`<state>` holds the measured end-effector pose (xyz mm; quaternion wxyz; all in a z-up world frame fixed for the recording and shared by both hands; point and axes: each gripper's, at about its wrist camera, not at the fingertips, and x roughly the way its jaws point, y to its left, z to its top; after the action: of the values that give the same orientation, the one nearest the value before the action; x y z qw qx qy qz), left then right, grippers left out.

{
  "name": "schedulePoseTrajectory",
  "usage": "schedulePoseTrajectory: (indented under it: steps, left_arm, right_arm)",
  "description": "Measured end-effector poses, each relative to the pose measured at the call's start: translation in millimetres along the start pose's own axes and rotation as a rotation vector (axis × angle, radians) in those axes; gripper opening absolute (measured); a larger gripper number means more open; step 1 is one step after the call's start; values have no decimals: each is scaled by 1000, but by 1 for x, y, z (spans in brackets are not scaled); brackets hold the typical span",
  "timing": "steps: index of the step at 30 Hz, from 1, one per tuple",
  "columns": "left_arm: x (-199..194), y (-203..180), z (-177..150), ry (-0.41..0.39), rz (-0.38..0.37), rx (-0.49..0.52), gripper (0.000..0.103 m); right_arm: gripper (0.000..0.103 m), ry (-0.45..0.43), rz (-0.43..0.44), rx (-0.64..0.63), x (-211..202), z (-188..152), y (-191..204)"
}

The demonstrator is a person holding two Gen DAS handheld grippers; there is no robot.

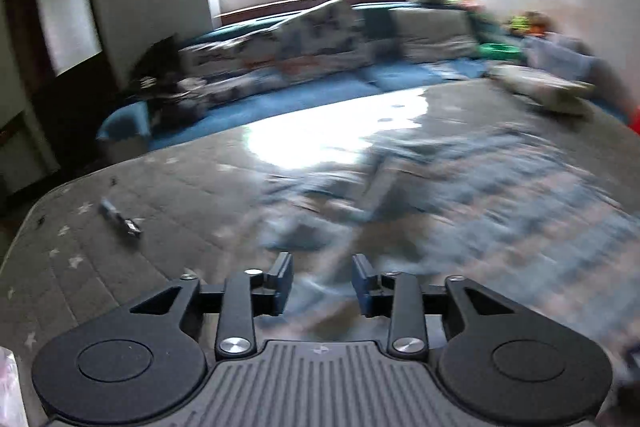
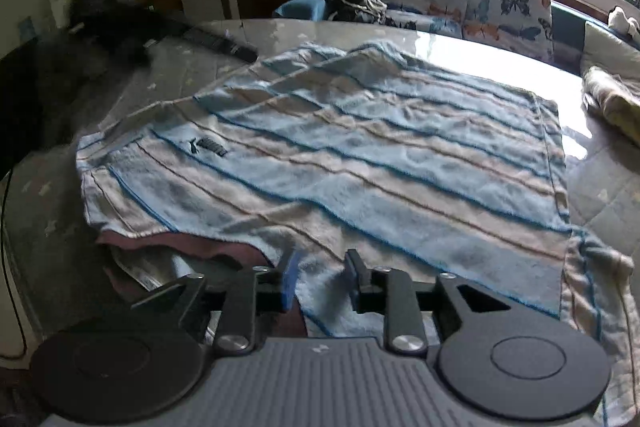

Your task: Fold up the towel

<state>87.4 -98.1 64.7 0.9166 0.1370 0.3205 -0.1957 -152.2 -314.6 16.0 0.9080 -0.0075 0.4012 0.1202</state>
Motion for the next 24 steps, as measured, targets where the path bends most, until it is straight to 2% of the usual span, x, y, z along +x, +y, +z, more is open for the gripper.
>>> schedulePoseTrajectory:
  steps: [4,11,16,17,19,20,24]
  left_arm:
    - [45,16,20,11,56,-24,44]
    - [103,24,35,82,44,-44,44]
    - [117,25,35,92,19,-55,43]
    - [117,24,35,84,13,-48,40]
    - [116,23,34,77,-10,-33,5]
    - [115,22,34,68,-7,-27,5]
    - [106,25,34,-10,89,-30,5]
  right_arm:
    - [30,-2,16,18,-4,-4,-5]
    - [30,-6,41,37,-4,-4,-10]
    - [31,-7,52,43,-4,-4,-12]
    - [31,-7,53,46,-4,-4,-13]
    - [31,-7,55,51,-4,-4,-13]
    - [31,-7,56,53,-4,-3,-13]
    - [31,-4,54,50,-4,-3,-13]
